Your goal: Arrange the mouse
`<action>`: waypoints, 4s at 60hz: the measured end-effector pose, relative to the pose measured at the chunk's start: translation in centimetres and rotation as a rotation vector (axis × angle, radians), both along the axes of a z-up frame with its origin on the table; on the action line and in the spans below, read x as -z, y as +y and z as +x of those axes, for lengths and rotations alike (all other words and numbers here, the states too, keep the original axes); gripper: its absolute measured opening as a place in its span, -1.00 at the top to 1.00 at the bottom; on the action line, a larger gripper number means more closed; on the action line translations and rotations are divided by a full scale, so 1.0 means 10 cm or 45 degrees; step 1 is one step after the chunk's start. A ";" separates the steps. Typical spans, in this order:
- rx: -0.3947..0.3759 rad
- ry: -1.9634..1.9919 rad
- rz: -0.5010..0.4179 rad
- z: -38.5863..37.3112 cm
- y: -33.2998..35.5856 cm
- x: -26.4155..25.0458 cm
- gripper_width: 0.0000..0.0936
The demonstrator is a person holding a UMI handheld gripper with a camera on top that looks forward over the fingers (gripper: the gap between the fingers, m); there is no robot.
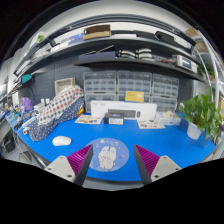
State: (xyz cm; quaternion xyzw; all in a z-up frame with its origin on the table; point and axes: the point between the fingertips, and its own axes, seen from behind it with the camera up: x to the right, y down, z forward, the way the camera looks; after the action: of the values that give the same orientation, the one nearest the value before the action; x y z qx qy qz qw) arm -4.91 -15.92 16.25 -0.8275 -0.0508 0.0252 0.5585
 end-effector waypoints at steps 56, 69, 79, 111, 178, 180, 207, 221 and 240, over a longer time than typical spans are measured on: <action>0.021 0.068 -0.341 -3.19 0.90 1.69 -0.78; 0.081 0.088 -0.327 -3.43 1.46 1.68 -0.76; 0.080 0.082 -0.325 -3.59 1.87 1.68 -0.76; 0.086 -0.006 -0.453 -3.57 2.21 1.78 0.13; 0.074 -0.086 -0.395 -0.33 1.60 1.01 0.23; 0.078 -0.074 -0.426 -0.32 1.55 1.16 0.23; 0.100 -0.014 -0.477 -0.35 1.36 1.71 0.05; 0.109 -0.051 -0.574 -0.34 1.25 1.63 -0.89; 0.101 -0.052 -0.358 -0.60 0.95 0.37 -0.88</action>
State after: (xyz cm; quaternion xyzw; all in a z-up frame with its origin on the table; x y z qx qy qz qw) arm -10.96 -6.40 12.55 -0.8994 -0.0254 -0.0069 0.4364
